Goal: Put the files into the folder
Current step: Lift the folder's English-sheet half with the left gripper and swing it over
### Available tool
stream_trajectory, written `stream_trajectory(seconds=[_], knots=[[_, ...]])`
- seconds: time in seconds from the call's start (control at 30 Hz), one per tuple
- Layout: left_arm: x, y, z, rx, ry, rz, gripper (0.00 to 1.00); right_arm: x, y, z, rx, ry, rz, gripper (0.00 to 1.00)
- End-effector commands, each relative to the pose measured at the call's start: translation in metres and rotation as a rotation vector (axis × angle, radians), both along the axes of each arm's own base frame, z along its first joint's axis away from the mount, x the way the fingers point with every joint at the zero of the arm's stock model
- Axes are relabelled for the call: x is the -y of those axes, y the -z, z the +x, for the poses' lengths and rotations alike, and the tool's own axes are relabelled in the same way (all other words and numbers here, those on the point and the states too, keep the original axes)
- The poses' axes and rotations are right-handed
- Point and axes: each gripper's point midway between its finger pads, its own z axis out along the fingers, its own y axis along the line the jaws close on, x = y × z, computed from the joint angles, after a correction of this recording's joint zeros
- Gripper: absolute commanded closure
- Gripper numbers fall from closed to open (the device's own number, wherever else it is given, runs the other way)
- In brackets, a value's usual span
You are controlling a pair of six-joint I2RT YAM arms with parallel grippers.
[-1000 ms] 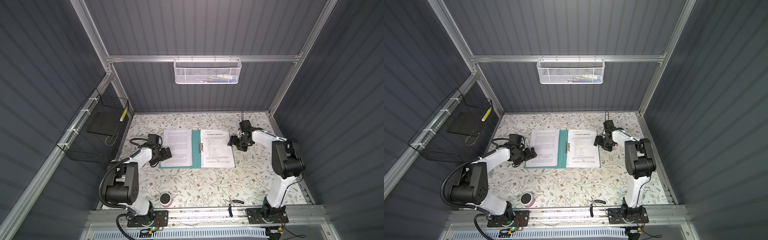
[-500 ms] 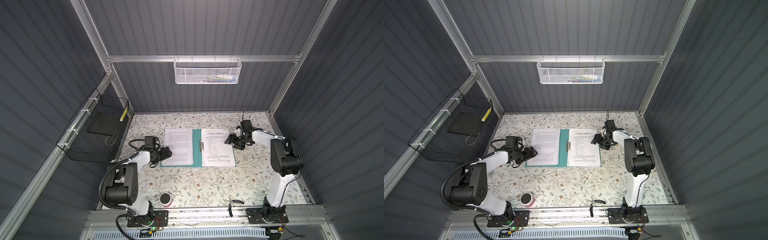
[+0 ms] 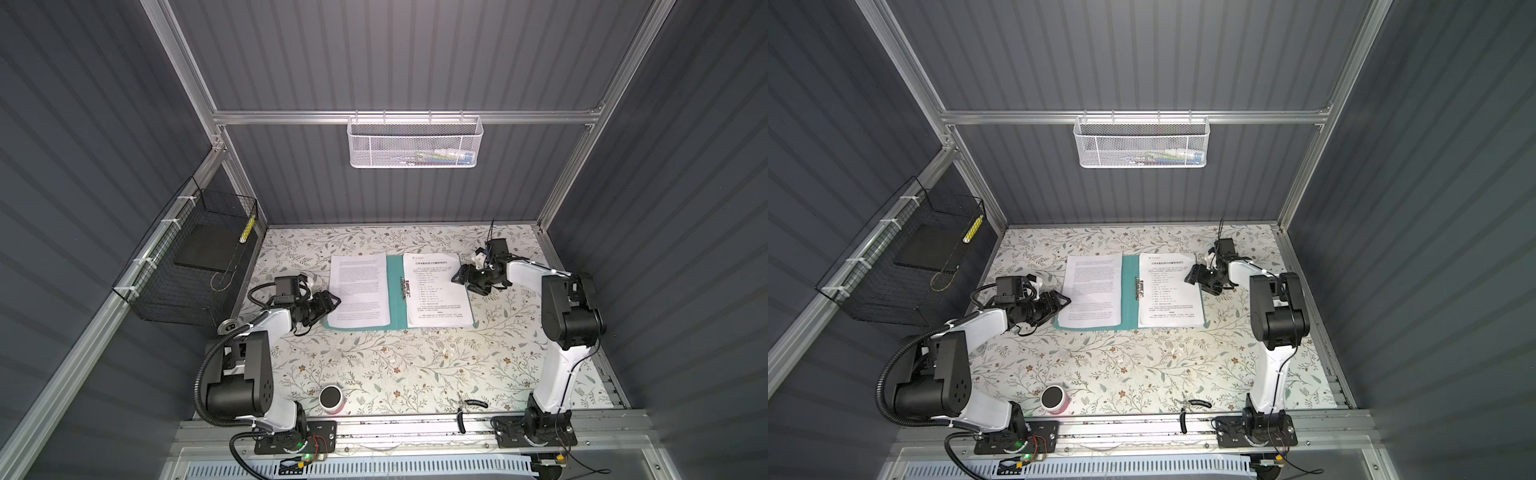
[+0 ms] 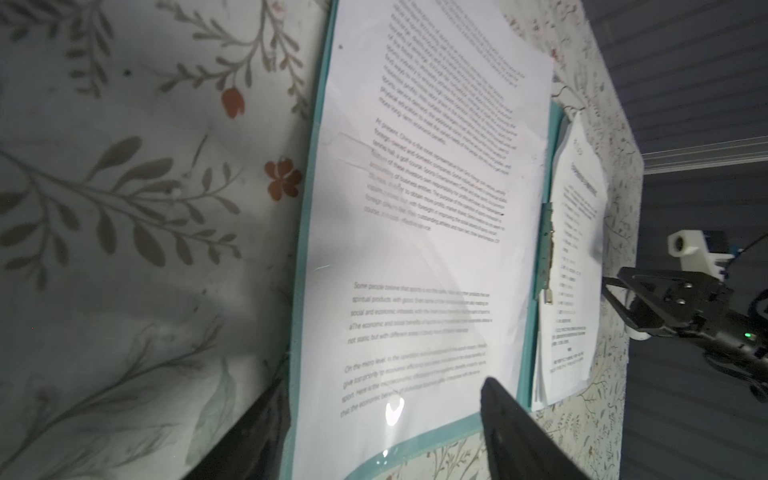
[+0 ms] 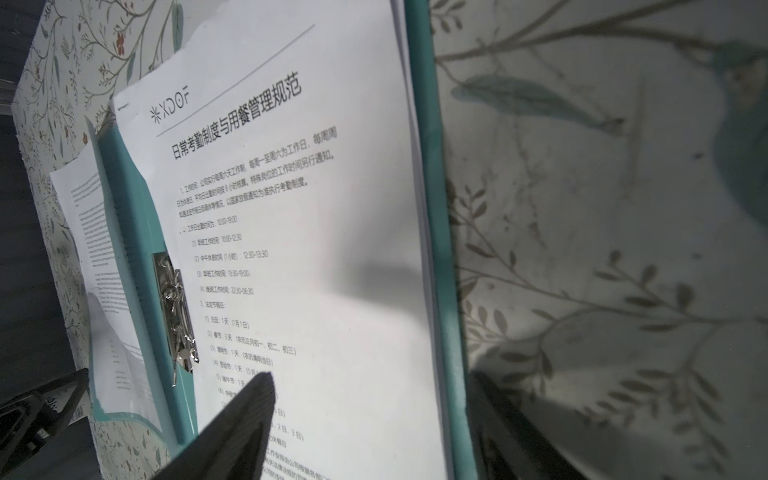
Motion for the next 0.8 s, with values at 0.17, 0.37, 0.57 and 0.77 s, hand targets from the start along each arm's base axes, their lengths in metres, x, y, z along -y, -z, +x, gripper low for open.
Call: stream_trajectory(seconds=[0.17,0.37,0.57,0.77], knots=[[0.04,-0.027,-0.014,0.04,0.143,-0.2,0.32,-0.026,0.044,-0.063,-0.242,-0.064,0.055,0.27],[0.039,-0.032,-0.015,0.062,0.137,-0.192,0.36,-0.024,0.043,-0.066,-0.247,-0.052,0.046,0.27],[0.037,-0.062,-0.012,0.156,0.137,-0.164,0.2,-0.026,0.043,-0.067,-0.249,-0.056,0.05,0.27],[0.045,-0.087,-0.013,0.245,0.151,-0.159,0.16,-0.028,0.043,-0.068,-0.242,-0.062,0.033,0.27]])
